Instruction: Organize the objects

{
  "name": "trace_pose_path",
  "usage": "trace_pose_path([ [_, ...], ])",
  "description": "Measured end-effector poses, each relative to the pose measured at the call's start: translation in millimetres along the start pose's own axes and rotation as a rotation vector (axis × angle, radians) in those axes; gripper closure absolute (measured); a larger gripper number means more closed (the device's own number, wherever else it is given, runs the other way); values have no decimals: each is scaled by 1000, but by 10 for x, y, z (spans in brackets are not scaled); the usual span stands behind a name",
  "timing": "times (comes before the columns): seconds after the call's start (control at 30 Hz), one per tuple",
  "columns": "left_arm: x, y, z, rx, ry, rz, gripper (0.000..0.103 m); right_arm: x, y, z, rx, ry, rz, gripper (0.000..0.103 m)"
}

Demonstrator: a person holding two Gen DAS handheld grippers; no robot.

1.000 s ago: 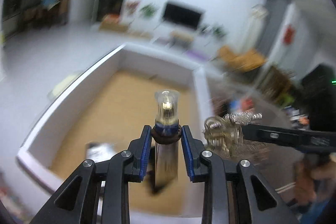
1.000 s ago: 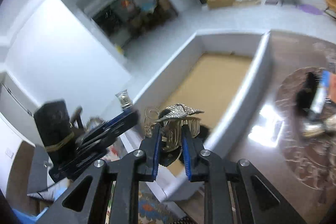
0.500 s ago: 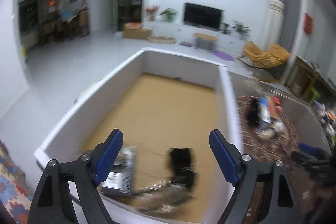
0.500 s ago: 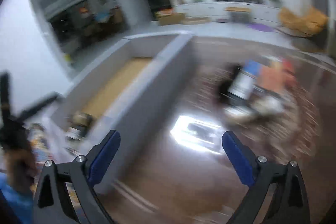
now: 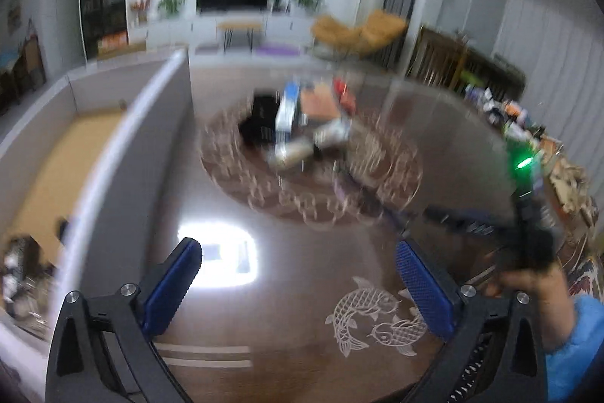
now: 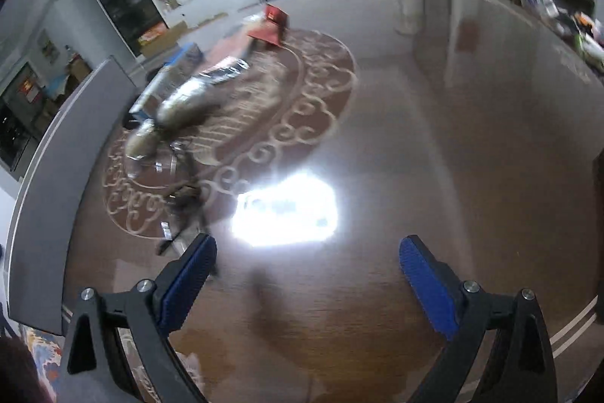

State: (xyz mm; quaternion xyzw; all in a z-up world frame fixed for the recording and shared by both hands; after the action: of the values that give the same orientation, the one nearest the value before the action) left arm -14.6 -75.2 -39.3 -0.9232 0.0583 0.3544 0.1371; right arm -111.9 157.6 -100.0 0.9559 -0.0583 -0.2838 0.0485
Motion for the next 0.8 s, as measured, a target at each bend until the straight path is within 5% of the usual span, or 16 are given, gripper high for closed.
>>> trace_pose_path([
  [0.4,54,280,895,-124,123,-19,0,-50,13,89,18,47,7,0],
  [0.8,97,321,1069,-135,144,8,0,27,-156,-75,-152,-52,67,0],
])
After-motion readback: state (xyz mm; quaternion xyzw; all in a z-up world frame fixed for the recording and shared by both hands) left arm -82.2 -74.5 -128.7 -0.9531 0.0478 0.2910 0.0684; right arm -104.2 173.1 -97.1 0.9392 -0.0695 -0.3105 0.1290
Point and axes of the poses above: each gripper's, at about its wrist camera, not at the fingertips, and z roughly the way its jaws point, y to its left, x to its underside, the point moved 3 cm from there along z, roughly the way its jaws point, and after that the axes turned 6 degrees about x, right-handed, at the moved point
